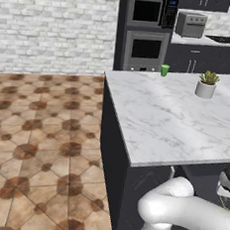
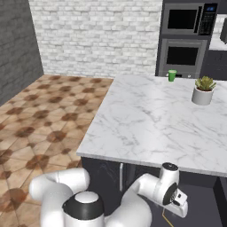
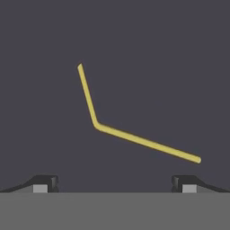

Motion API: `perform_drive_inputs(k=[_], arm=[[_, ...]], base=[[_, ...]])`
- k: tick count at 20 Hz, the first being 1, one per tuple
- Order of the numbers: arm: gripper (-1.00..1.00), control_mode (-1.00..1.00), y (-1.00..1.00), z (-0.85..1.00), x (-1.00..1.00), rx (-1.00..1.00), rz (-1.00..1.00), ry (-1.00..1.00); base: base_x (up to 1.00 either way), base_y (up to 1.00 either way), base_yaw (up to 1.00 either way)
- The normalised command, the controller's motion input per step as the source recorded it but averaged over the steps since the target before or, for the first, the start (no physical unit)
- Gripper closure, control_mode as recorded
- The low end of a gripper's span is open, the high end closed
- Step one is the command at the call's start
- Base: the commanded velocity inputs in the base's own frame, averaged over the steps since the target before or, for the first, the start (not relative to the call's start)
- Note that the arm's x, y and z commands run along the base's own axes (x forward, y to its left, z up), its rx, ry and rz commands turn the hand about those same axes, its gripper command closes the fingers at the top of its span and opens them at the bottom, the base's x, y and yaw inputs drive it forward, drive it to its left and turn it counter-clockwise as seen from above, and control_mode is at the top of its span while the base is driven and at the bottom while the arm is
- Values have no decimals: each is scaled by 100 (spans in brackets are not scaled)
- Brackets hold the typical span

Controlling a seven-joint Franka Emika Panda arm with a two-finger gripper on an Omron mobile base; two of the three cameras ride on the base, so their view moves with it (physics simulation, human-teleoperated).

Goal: Pick up the straw from the right drawer and put it inside the smoothie cup.

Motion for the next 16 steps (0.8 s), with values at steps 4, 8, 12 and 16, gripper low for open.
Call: perform_drive_inputs(k=[4, 8, 12, 16], arm=[[-100, -100, 0, -27, 0, 0, 4, 0], [-100, -100, 0, -43, -6, 0, 6, 0], [-100, -100, -11, -38, -1, 0, 10, 0], [-100, -100, -26, -31, 0, 0, 8, 0]], base=[[0, 0, 0], [0, 0, 0], [0, 0, 0], [0, 0, 0]])
